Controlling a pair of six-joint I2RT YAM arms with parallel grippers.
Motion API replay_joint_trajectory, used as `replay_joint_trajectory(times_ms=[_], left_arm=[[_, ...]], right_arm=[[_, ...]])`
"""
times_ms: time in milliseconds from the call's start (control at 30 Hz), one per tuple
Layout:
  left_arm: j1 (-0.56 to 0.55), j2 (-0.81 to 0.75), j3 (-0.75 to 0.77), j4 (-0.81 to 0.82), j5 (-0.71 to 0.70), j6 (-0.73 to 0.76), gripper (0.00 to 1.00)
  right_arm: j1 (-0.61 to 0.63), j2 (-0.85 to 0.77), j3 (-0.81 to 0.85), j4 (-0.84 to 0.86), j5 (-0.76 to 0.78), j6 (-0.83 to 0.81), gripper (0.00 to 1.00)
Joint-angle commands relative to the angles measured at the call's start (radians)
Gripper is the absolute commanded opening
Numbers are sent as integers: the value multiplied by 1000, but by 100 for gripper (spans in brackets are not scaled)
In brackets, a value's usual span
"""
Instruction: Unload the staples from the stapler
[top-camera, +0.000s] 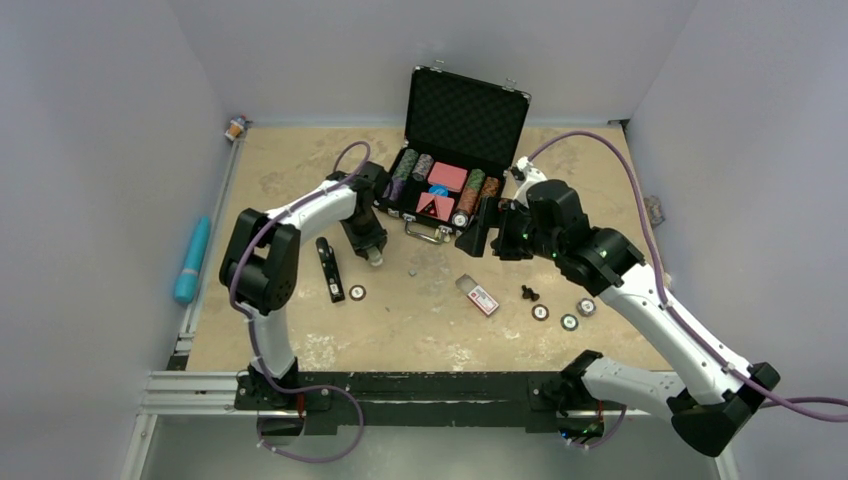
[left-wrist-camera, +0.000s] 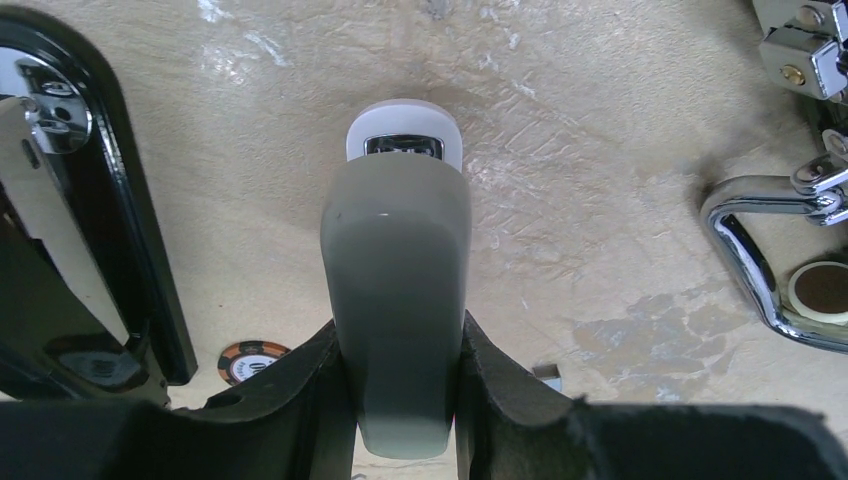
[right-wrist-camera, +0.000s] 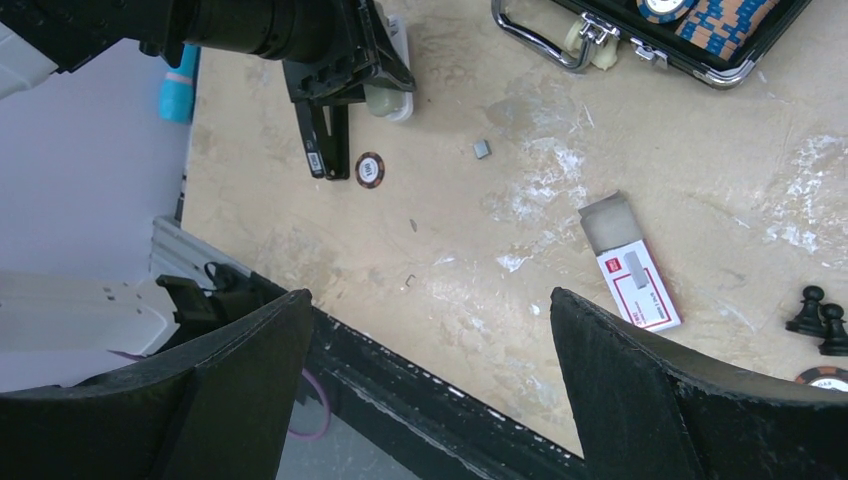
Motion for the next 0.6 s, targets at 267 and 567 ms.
replay_joint_trajectory(times_ms=[267, 567], left_arm=[[14, 10, 42, 32, 40, 17, 90], [14, -108, 37, -13, 36, 52, 100]], right_arm=[[-3, 46, 63, -6, 6, -72, 92], [-3, 14, 49, -8, 1, -78, 92]])
